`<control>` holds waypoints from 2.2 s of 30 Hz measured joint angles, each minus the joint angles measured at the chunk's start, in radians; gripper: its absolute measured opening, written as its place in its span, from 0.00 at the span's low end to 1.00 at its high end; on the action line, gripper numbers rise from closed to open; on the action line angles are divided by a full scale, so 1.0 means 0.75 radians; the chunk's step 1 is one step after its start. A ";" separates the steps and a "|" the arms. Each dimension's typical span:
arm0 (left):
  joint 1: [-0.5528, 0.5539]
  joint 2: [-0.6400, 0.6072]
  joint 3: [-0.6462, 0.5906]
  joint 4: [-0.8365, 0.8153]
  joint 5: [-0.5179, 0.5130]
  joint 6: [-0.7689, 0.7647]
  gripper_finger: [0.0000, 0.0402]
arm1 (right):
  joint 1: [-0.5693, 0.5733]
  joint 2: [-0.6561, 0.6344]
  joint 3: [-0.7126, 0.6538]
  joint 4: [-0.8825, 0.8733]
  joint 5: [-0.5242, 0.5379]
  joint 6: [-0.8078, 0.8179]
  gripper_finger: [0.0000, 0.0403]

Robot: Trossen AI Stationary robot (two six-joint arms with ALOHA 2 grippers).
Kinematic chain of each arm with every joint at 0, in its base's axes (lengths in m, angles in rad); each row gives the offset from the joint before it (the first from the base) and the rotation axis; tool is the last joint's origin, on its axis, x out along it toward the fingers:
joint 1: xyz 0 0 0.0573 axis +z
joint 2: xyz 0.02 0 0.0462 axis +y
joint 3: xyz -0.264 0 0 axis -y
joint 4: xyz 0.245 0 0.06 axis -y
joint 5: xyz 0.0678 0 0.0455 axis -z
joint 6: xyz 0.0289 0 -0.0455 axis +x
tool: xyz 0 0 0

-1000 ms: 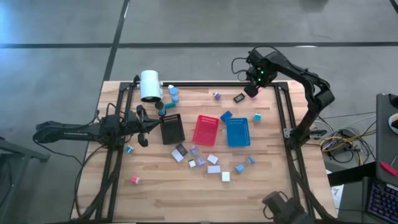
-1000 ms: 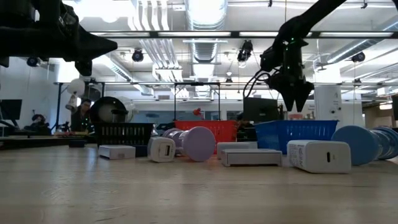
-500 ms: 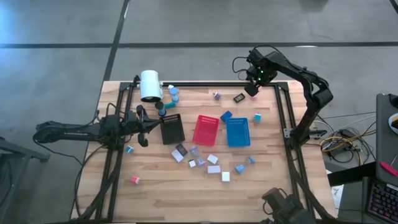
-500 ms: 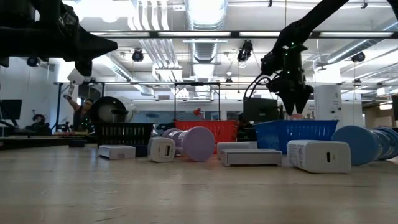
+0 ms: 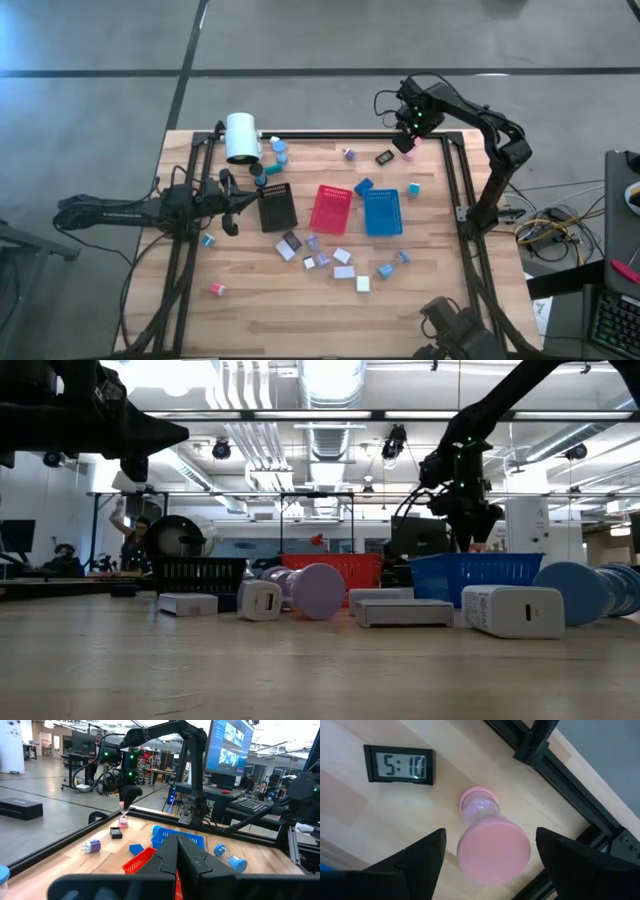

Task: Pick & Place Office items
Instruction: Put the pink hourglass into the blue bin

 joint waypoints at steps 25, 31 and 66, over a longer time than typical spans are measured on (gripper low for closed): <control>0.000 0.000 0.000 0.000 -0.004 0.009 0.01 | 0.001 0.003 -0.010 -0.019 0.006 -0.020 0.50; 0.000 0.000 0.000 0.000 -0.004 0.009 0.01 | 0.002 -0.013 -0.008 -0.053 0.000 -0.062 0.48; 0.000 0.001 0.000 -0.051 0.000 -0.011 0.01 | 0.588 -1.437 -0.902 1.128 -0.673 0.246 0.48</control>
